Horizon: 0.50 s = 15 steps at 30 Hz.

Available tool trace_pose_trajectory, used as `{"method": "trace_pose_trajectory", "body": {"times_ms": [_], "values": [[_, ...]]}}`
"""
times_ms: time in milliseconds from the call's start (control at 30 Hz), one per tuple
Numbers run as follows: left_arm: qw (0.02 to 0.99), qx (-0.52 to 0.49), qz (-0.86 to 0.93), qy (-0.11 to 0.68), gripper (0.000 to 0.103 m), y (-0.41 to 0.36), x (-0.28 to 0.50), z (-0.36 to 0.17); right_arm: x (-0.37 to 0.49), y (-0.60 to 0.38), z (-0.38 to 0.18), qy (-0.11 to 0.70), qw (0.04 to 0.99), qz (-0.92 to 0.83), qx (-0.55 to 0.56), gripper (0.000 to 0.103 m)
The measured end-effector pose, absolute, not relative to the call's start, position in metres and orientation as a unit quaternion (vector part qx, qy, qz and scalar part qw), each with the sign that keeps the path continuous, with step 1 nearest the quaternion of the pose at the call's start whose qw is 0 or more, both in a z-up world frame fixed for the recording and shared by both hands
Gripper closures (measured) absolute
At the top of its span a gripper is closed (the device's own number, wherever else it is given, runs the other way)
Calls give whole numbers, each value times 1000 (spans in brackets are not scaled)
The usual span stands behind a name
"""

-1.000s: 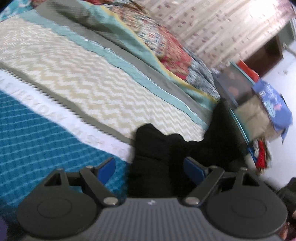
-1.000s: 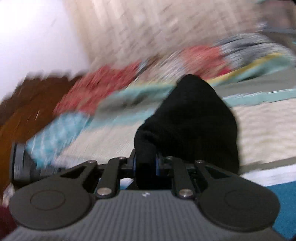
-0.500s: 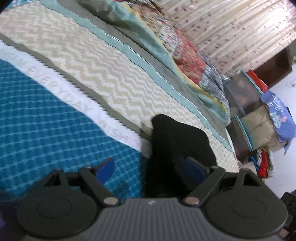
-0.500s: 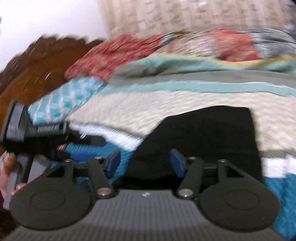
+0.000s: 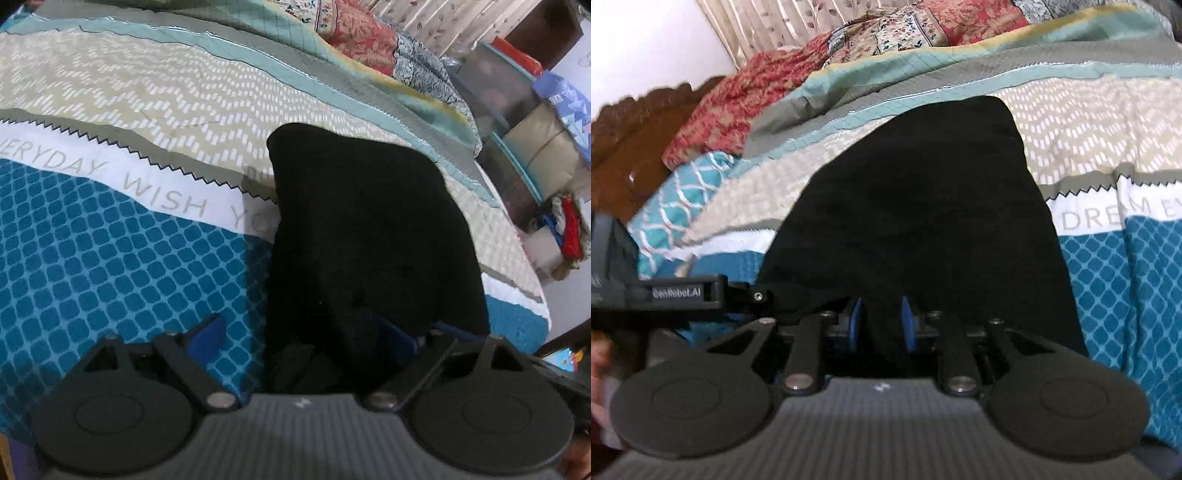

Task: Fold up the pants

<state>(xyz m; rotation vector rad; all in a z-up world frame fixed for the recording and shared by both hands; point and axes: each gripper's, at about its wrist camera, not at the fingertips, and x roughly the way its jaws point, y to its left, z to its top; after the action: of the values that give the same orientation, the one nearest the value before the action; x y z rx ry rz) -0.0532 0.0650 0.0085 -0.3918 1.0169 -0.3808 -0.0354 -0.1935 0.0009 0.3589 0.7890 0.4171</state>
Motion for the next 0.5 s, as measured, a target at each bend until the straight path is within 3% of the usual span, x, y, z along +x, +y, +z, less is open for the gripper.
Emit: {"method": "trace_pose_trajectory", "body": {"times_ms": [300,500], "values": [[848,-220,-196,442,11,79,-63,33,-51,-242,27,297,915,172,213,72],[827,-217,-181,486,5,73,-54,4,-40,-247,-22,386,887,133,217,74]]}}
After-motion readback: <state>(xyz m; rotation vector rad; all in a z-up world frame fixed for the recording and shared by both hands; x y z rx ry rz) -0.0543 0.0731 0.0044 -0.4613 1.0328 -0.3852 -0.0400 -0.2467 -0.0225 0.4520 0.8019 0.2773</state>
